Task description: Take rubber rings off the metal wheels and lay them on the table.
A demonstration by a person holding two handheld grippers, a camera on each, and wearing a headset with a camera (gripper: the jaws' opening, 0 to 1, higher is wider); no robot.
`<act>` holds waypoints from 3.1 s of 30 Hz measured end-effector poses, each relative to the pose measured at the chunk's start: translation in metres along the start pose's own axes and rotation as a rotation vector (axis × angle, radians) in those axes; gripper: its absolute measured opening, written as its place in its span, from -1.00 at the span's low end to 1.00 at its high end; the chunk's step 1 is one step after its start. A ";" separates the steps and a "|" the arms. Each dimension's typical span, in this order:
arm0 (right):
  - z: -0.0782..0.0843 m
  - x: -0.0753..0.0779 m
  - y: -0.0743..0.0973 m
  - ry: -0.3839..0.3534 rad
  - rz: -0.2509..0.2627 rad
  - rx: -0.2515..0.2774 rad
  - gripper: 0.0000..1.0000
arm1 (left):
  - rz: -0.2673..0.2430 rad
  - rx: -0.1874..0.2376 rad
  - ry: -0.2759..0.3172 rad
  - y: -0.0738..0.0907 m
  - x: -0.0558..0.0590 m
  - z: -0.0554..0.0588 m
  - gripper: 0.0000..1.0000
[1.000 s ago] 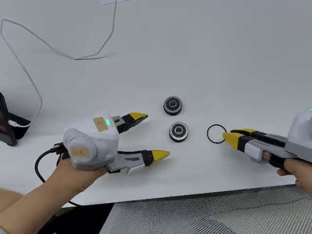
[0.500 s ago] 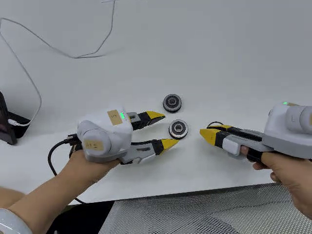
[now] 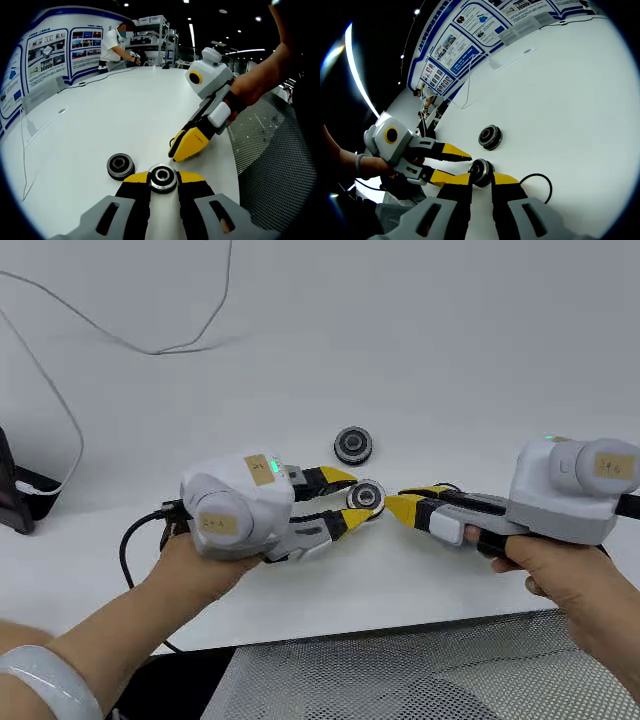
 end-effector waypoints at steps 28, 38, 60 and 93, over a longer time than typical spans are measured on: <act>0.005 0.007 -0.013 -0.120 -0.019 0.013 -0.65 | 0.025 -0.034 -0.023 -0.010 -0.004 0.001 -0.75; 0.007 0.003 -0.010 -0.128 -0.015 0.010 -0.65 | 0.026 -0.050 -0.025 -0.010 -0.012 0.004 -0.71; 0.011 0.000 -0.009 -0.132 -0.018 0.006 -0.65 | 0.043 -0.068 -0.122 -0.014 0.006 0.001 -0.73; 0.015 0.001 -0.009 -0.218 -0.057 -0.002 -0.77 | 0.045 -0.049 -0.099 -0.010 0.004 0.004 -0.75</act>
Point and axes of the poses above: the centre of the closed fingertips' face, and the gripper's own axes: y roughly backward along the fingers, x roughly to its right, z roughly out of its underside, the point moved 7 cm from there along y, roughly backward along the fingers, and after that the axes turned 1 degree about y, right-handed, at the moved point
